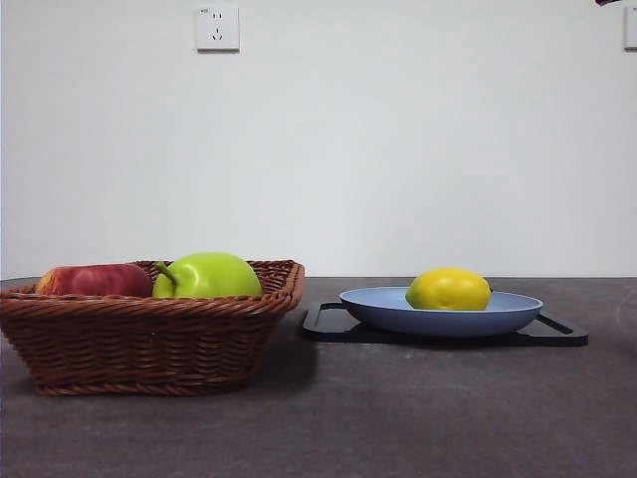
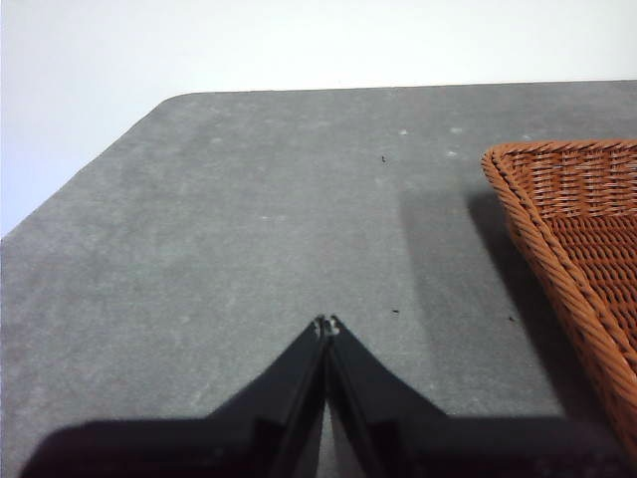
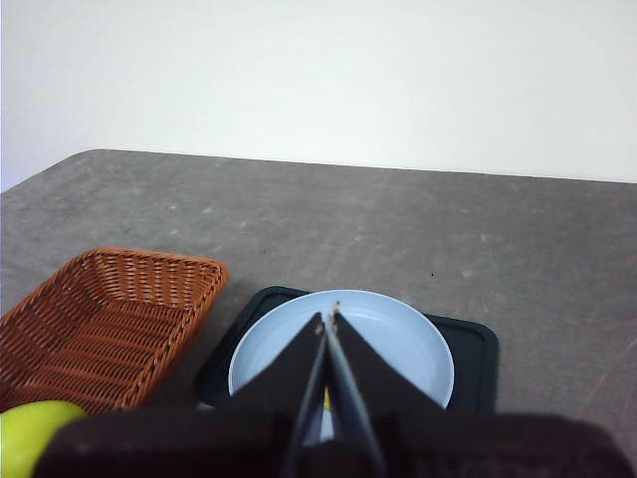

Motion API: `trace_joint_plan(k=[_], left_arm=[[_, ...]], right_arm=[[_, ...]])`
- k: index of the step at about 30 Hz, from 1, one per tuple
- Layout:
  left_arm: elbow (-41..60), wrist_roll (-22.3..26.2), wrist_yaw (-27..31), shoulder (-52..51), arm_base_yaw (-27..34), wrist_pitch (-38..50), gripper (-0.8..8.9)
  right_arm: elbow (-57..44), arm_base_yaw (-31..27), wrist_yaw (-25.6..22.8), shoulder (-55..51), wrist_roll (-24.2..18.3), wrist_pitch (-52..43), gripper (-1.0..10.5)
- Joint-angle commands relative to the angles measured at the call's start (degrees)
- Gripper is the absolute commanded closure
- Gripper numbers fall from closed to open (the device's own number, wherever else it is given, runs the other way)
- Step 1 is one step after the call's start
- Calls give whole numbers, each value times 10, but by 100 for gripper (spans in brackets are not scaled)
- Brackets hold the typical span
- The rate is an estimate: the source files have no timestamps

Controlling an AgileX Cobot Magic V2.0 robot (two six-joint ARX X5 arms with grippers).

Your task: Take the lemon from the basket,put the lemon in the plate,hand out the plate

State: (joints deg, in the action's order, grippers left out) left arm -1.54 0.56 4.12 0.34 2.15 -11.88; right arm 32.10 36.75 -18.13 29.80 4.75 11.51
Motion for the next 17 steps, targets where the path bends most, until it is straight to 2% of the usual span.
trace_joint_plan(k=[1,17], left_arm=[[5,-6,1,-3,2,3,805],[5,-6,1,-3,2,3,805]], right_arm=[[5,4,-3,1,8,-7,943],[5,4,-3,1,4,-7,943]])
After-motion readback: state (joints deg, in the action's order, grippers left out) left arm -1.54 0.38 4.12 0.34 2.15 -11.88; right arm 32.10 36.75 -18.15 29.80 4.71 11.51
